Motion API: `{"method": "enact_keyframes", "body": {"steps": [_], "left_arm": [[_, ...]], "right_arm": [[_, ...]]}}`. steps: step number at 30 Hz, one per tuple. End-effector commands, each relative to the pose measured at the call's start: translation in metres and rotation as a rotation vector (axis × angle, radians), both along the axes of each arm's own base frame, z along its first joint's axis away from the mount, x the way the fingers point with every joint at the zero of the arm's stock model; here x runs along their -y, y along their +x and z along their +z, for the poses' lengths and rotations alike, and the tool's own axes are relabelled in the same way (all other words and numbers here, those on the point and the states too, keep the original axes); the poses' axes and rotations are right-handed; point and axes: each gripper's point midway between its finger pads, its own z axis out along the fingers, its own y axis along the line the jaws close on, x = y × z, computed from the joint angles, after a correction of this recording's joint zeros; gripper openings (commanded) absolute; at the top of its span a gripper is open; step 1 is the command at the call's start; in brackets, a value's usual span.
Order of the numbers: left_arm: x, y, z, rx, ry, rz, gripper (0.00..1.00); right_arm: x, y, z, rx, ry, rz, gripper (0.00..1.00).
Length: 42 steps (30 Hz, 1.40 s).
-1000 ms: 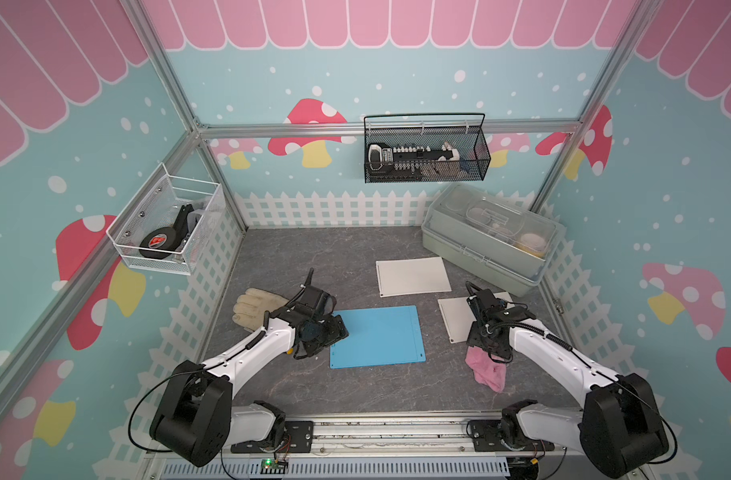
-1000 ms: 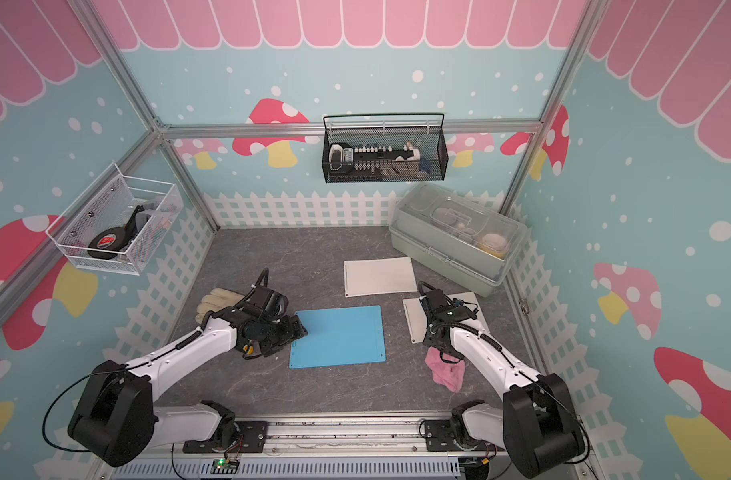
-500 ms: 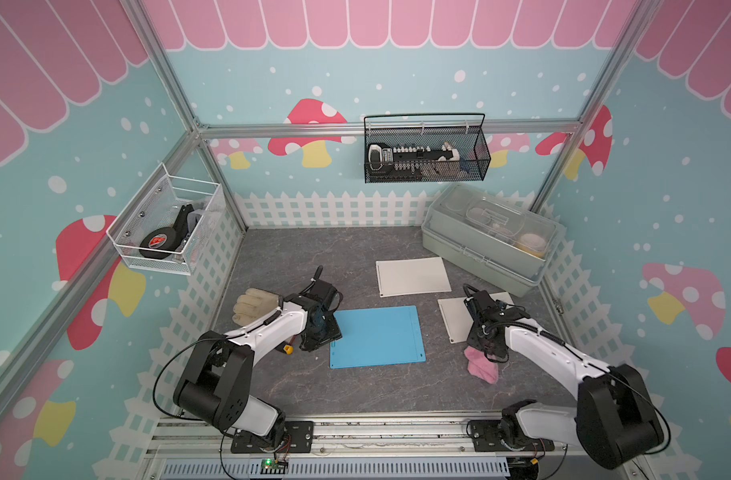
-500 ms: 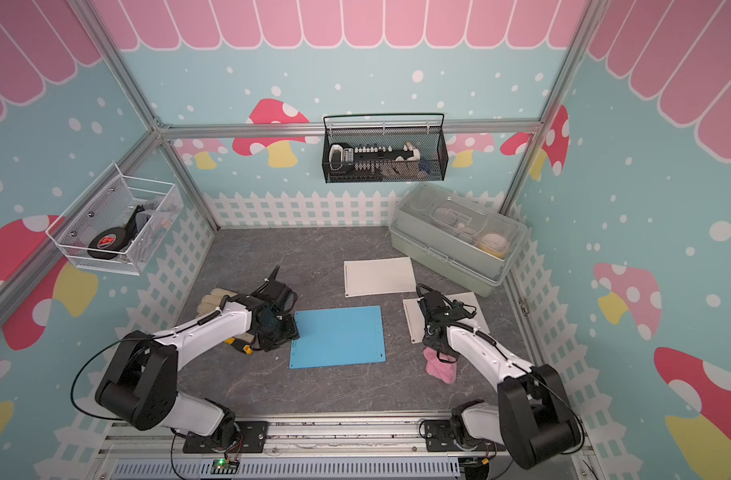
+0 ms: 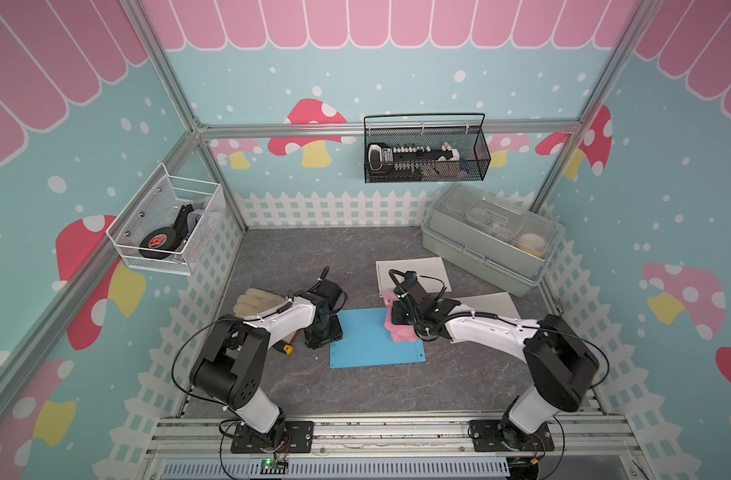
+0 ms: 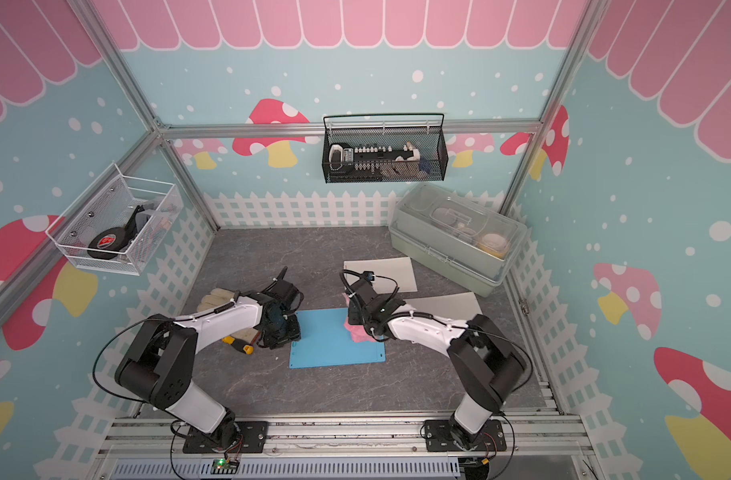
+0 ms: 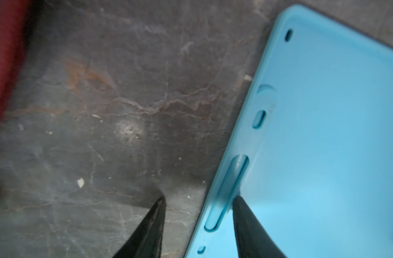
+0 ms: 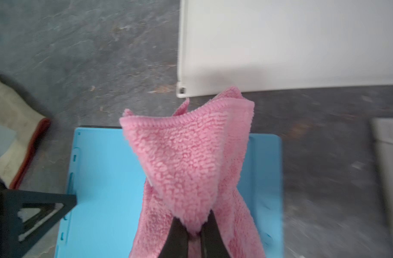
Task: Wipe the drawing tablet
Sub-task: Wipe the dirt from the drawing tablet.
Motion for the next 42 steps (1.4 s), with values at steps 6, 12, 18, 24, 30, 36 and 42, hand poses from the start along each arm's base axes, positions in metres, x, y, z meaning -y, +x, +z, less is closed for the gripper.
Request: {"method": "enact_keyframes", "body": {"steps": [6,12,18,24,30,36,42], "left_arm": [[-0.007,-0.030,-0.037,-0.128,0.078,0.049,0.45],[-0.020,-0.042,-0.044,-0.160,0.139,0.079,0.32],[-0.020,-0.045,-0.049,-0.181,0.144,0.072,0.29],[-0.012,-0.039,-0.044,-0.155,0.128,0.058,0.29],[-0.011,-0.038,-0.043,-0.147,0.124,0.070,0.28],[-0.012,-0.042,-0.046,-0.152,0.122,0.083,0.27],[-0.009,-0.042,-0.048,-0.156,0.109,0.085,0.26]], "right_arm": [[-0.019,0.009,-0.048,-0.131,-0.048,0.017,0.00],[0.068,0.013,-0.051,-0.188,-0.237,-0.082,0.00],[0.100,0.013,-0.043,-0.174,-0.325,-0.085,0.00],[-0.022,0.014,-0.042,-0.146,-0.203,0.143,0.00],[-0.012,0.030,-0.057,-0.195,-0.159,0.053,0.00],[0.111,0.033,-0.056,-0.207,-0.313,-0.085,0.00],[0.053,0.015,-0.043,-0.157,-0.270,0.094,0.00]]}}
